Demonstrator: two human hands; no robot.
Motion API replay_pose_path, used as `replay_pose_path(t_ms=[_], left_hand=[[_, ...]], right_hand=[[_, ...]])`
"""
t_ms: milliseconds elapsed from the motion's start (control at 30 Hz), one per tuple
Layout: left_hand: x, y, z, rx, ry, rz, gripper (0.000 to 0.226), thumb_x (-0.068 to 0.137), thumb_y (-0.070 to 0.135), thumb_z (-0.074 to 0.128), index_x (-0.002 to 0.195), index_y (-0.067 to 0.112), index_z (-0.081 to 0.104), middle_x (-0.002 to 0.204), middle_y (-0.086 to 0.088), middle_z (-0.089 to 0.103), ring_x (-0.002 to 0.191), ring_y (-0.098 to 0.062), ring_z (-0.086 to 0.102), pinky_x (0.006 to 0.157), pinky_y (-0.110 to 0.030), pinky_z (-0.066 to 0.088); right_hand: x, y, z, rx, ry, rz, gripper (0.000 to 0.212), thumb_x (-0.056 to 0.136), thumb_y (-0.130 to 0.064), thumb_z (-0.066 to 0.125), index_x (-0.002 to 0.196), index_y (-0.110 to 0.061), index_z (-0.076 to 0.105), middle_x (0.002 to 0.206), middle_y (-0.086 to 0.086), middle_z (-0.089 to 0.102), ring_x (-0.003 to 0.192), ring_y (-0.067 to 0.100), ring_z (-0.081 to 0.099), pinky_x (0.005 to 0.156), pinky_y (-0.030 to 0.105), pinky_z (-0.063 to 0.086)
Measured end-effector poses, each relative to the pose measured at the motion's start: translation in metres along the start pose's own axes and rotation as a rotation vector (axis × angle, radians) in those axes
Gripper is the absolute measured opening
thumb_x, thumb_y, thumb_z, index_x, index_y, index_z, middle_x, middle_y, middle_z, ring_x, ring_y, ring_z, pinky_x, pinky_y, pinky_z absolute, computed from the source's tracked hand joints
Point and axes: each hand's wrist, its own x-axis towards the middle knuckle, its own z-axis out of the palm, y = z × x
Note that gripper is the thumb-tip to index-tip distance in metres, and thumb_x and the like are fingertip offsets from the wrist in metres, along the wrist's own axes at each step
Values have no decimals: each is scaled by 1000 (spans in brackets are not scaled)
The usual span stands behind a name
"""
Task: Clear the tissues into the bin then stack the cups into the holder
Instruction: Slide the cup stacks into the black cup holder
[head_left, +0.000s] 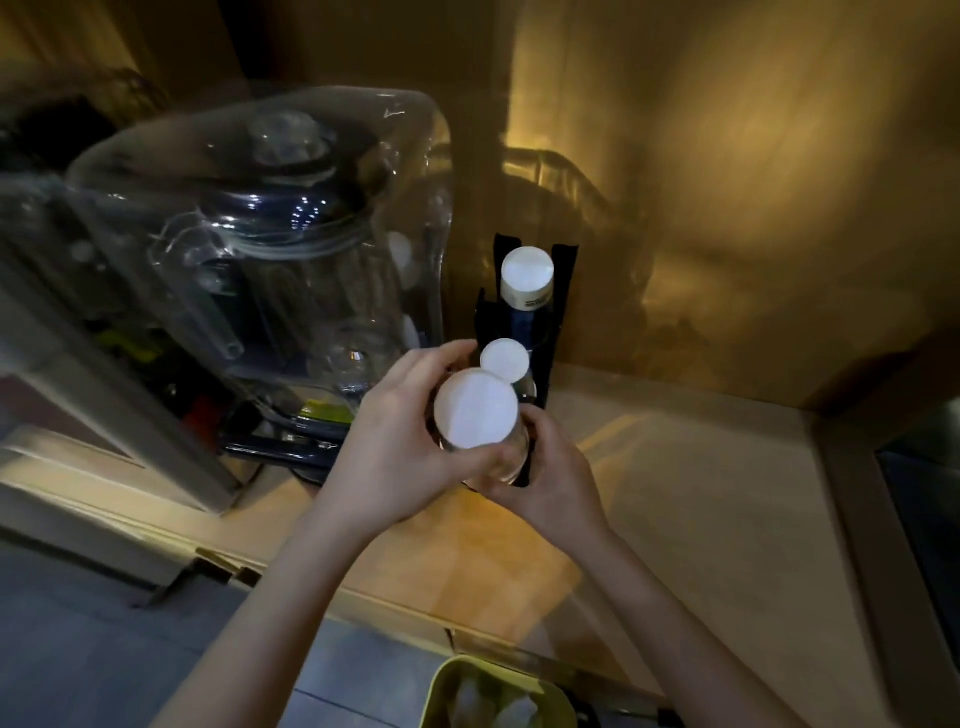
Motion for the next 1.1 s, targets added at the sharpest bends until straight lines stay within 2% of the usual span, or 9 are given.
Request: replay_pose_path(t_ms=[67, 167, 267, 433, 533, 667, 767, 967, 1100], left_hand=[[2, -4, 1, 81, 12, 0, 73, 53, 53, 71, 118, 24, 55, 107, 17, 49, 94, 8, 45, 77, 4, 33], [2, -12, 9, 131, -20, -17, 71, 55, 36, 83, 118, 17, 57, 108, 10, 53, 96, -2, 48, 75, -1, 34], [0, -20, 19, 167, -33, -28, 73, 59, 31, 82, 124, 13, 54, 119, -2, 57, 105, -14, 55, 84, -14, 34], [4, -30, 36, 154, -11, -78, 71, 62, 29, 80, 125, 11, 53, 123, -6, 56, 110, -19, 56, 88, -20, 38], [9, -36, 49, 149, -30, -117, 69, 63, 26, 79, 124, 9, 52, 124, -8, 55, 111, -24, 56, 93, -32, 45], [16, -46, 67, 162, -57, -162, 68, 66, 23, 78, 126, 7, 50, 126, -10, 53, 113, -25, 55, 94, -30, 43], [19, -52, 77, 170, -94, -180, 69, 68, 22, 77, 128, 6, 47, 128, -11, 52, 113, -27, 54, 95, -34, 44], [20, -60, 89, 178, -153, -199, 66, 70, 19, 75, 127, 2, 47, 128, -15, 52, 114, -31, 54, 94, -36, 44], [19, -64, 91, 201, -152, -200, 67, 73, 20, 74, 130, 3, 44, 130, -14, 52, 117, -29, 52, 96, -34, 43]], right_hand=[[2, 3, 4, -40, 1, 2, 84, 60, -51, 77, 131, -27, 38, 130, -9, 53, 116, 8, 50, 88, 29, 48], [4, 10, 9, -42, -14, 23, 82, 62, -46, 78, 130, -27, 38, 130, -7, 53, 117, 12, 51, 89, 34, 49], [7, 16, 13, -34, -60, 36, 80, 63, -43, 78, 130, -26, 37, 130, -6, 51, 118, 13, 49, 92, 37, 49], [11, 19, 13, -26, -104, 62, 76, 68, -36, 77, 131, -27, 37, 127, -11, 46, 112, 4, 43, 87, 24, 41], [12, 17, 10, -42, -96, 40, 64, 72, -34, 73, 127, -27, 41, 125, -8, 50, 109, 6, 47, 84, 23, 41], [14, 15, 5, -144, -93, 0, 50, 79, -25, 65, 124, -23, 45, 121, -3, 53, 109, 13, 52, 85, 29, 47], [15, 16, 4, -229, -95, -27, 45, 82, -26, 63, 123, -21, 47, 118, -1, 57, 108, 16, 52, 87, 35, 48], [17, 19, 3, -335, -152, -20, 36, 89, -23, 52, 124, -17, 49, 113, 6, 61, 108, 22, 51, 83, 36, 46], [18, 16, 4, -344, -182, -37, 36, 91, -21, 48, 127, -15, 46, 117, 7, 60, 110, 23, 50, 85, 33, 42]])
